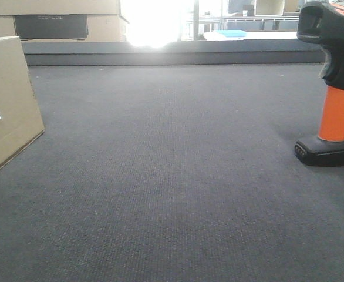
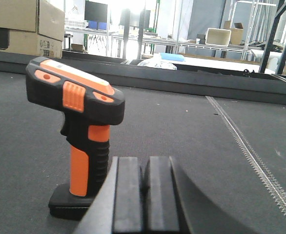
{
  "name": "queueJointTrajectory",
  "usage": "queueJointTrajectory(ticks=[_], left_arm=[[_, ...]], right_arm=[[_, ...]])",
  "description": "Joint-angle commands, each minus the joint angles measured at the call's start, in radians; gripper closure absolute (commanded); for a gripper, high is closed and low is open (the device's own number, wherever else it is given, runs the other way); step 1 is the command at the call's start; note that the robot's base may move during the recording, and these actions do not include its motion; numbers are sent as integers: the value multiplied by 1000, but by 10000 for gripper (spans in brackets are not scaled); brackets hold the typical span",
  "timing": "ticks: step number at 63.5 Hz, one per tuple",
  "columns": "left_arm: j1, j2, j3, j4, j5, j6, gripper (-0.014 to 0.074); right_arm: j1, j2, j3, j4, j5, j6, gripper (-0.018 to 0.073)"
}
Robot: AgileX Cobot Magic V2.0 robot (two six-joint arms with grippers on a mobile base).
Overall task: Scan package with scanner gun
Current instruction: 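Reach the left gripper to the cardboard box and close on it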
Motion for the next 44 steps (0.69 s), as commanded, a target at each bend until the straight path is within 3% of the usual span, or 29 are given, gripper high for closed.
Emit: queueJointTrajectory(ticks=[1,15,24,33,40,44], left_arm=[[2,-5,0,11,-19,-5,707],[2,-5,0,145,-19,-5,707],[2,-5,-12,164,-96,-5,707],[2,43,-108,4,-62,-5,707],[2,182,-226,-144,-1,-5,707],[2,291,-304,-185,31,-5,707]], right_arm=[[2,-4,0,-6,-12,1,721],[2,-4,0,-6,-12,1,721],[2,-4,0,-6,-12,1,721],[2,-4,0,-6,-12,1,721],[2,-4,0,-6,-12,1,721],[2,-4,0,-6,-12,1,721]])
